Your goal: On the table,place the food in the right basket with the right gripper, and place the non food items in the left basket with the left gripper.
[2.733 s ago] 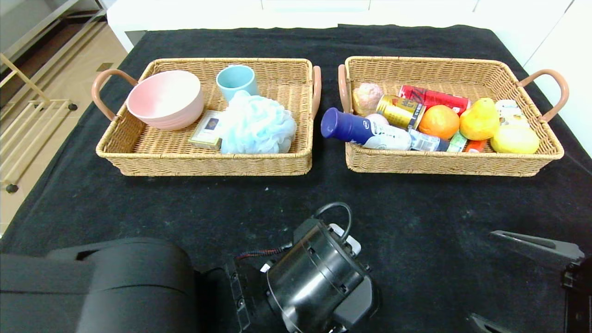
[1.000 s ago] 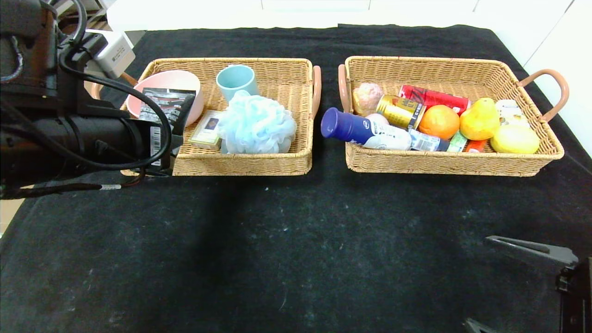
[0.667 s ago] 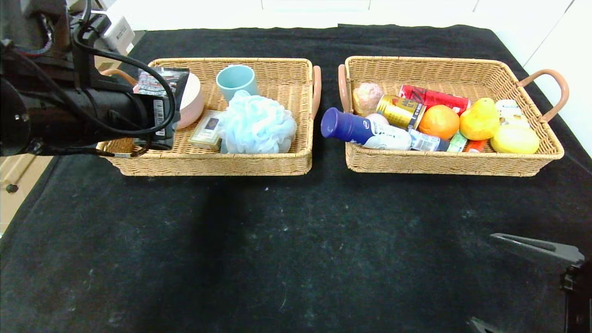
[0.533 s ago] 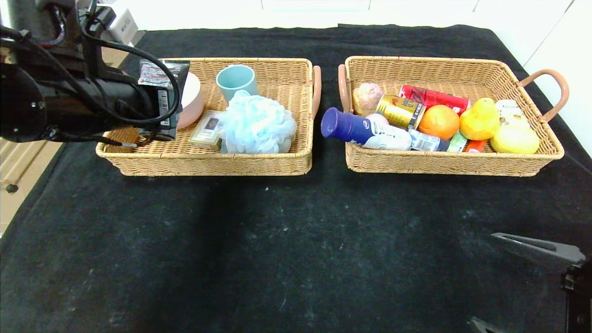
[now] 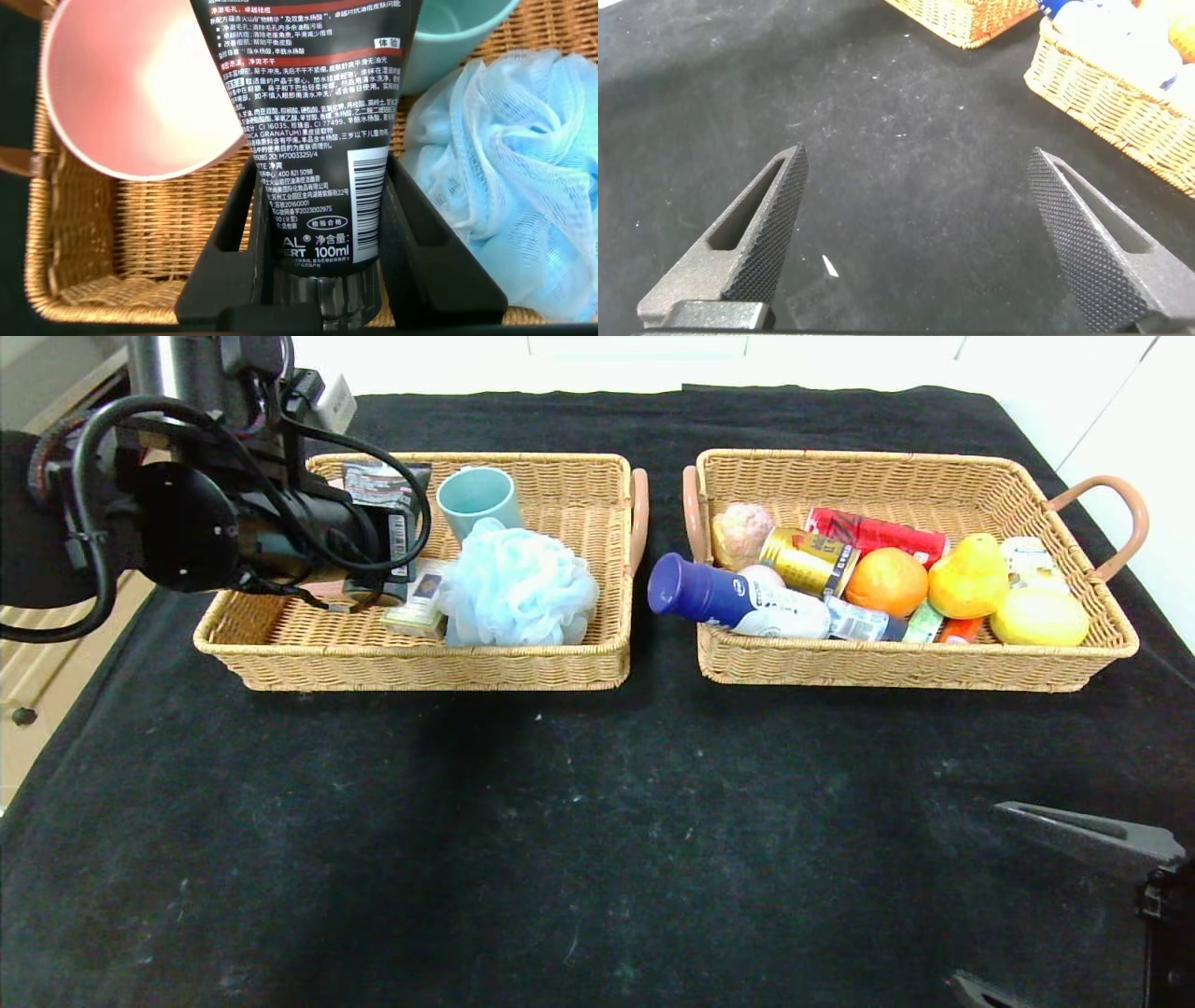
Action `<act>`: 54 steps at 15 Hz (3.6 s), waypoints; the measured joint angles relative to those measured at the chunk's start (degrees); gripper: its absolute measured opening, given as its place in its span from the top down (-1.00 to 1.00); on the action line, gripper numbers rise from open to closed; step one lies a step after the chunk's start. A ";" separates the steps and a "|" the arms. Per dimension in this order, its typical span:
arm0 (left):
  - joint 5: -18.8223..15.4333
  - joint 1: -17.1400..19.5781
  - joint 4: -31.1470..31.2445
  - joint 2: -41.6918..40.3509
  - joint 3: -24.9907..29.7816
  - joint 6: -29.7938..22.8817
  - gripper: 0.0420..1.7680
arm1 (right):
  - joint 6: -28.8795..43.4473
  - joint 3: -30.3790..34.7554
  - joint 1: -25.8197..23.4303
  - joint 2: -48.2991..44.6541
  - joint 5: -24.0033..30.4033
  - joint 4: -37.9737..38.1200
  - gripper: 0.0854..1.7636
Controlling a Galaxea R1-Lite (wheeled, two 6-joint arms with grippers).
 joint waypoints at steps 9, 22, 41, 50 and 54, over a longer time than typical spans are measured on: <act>0.21 -0.11 0.27 -1.51 0.55 -0.27 -0.55 | 0.62 -0.91 -2.04 -0.37 -0.05 0.20 -0.94; 1.71 -8.44 0.16 -40.52 35.36 0.67 -0.86 | 7.02 -12.32 -26.60 -7.03 0.30 22.38 -0.94; -18.36 11.24 23.30 -82.86 47.65 1.35 -0.93 | 5.10 -6.80 -28.49 -52.30 -11.63 61.29 -0.94; -26.59 18.43 23.41 -86.49 48.84 0.39 -0.94 | 5.12 -5.12 -28.29 -55.35 -11.69 61.29 -0.94; -27.44 17.87 14.10 -92.34 59.65 1.08 -0.94 | 5.18 -3.80 -28.22 -58.58 -11.80 61.15 -0.94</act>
